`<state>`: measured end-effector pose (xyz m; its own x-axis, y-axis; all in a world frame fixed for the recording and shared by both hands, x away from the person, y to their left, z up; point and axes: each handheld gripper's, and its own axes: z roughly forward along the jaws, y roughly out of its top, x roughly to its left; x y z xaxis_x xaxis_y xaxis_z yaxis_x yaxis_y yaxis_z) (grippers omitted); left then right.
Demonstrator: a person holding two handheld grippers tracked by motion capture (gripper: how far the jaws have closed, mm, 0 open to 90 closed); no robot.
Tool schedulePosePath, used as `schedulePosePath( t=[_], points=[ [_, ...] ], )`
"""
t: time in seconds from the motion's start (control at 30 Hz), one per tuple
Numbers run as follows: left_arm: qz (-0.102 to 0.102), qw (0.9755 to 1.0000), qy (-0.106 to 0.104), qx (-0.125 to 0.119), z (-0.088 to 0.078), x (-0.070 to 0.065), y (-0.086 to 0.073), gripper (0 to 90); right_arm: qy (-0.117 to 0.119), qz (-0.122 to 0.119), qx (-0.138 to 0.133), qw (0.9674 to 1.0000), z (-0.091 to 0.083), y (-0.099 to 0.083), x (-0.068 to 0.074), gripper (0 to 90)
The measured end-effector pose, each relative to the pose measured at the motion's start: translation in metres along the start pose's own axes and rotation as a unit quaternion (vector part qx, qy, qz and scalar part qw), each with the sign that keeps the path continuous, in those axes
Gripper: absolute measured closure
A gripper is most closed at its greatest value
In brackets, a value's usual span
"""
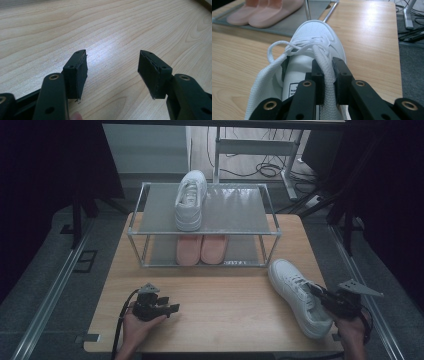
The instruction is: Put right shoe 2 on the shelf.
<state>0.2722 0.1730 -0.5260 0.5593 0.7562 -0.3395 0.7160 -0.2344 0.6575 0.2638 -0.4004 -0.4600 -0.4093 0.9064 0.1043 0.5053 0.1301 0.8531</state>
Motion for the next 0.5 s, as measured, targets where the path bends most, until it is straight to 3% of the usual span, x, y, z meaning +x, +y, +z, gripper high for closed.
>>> schedulePosePath(
  t=[0.5],
  points=[
    [-0.002,1.0000,0.000,0.000,0.000,0.000,0.000,40.8,0.036,-0.007,-0.036,0.9987,-0.012,0.012,0.022,81.1]
  ],
)
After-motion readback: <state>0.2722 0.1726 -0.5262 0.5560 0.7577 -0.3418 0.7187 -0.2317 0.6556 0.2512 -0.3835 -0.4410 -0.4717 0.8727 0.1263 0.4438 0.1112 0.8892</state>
